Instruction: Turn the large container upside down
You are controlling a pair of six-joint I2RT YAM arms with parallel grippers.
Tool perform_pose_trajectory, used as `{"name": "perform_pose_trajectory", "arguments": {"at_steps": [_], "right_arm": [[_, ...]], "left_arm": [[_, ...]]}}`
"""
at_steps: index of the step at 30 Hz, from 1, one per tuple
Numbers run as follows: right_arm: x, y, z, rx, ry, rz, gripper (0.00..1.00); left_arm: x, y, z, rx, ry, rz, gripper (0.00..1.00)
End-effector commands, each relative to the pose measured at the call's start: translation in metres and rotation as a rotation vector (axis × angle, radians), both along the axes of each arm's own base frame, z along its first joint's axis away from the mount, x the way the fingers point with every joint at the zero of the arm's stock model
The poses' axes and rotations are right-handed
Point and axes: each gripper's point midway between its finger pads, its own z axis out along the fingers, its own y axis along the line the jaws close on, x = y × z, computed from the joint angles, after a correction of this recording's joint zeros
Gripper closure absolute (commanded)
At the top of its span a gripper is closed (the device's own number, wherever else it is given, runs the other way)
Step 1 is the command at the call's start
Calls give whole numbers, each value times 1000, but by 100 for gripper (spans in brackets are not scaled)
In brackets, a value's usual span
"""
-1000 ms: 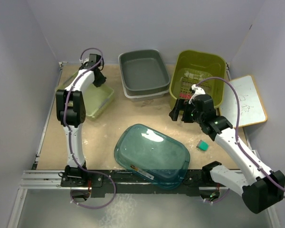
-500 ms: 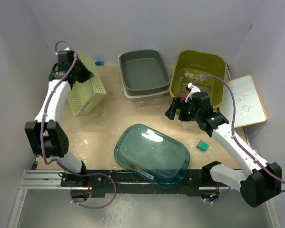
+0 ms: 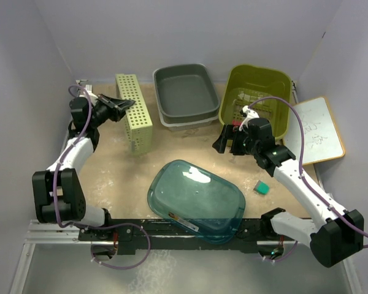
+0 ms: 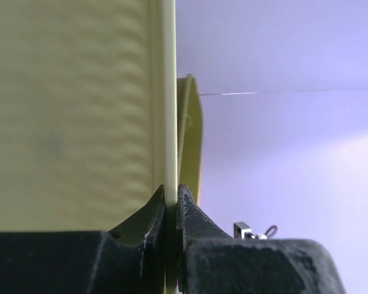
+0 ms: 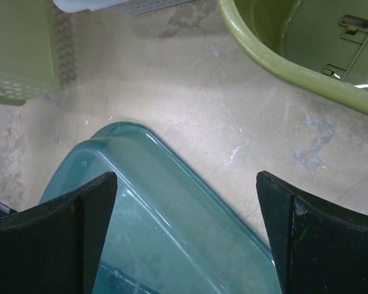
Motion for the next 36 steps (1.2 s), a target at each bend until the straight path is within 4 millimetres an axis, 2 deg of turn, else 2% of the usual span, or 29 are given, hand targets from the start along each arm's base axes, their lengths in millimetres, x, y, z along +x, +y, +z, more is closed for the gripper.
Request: {"name": "perform_pose_trajectory", "arguments": {"at_steps": [1,6,9,11,16,22,25,27,31,33,34,35,36], "right_arm": [[8,5,18,36,-70,15,3],[7,8,20,45,-68,23,3],[7,6,21,38,-72,21,3],[6,5,21,35,-73,19,3],[5,4,24,36,-79,16,3],[4,0,26,23,-86,1,3],[6,1,25,23,-84,1,3],[7,3,24,27,-79,9,3],[9,5,25,32,-74,15,3],[9,6,23,33,-71,16,3],[9,6,23,33,-71,17,3],[8,6,22,33,-68,18,3],[8,5,22,32,-69,17,3]], "left_arm": [[-28,-13,82,-158,-301,-87,100],[-37,-18,63,-278,-301,-174,100],[-53,-15,71,-458,-359,-228,100],[-57,-11,68,-545,-361,-257,100],[-49,-5,23,-519,-269,-222,100],[-55,7,-22,-478,-170,-188,100],[-60,24,-51,-472,-100,-132,85],[-64,35,-61,-471,-80,-99,76],[-61,42,-95,-383,16,-39,48],[-61,43,-119,-265,89,-18,44],[-62,45,-140,-191,160,-6,42],[-69,48,-163,-85,256,-5,40],[-74,57,-174,71,323,-1,36]]}}
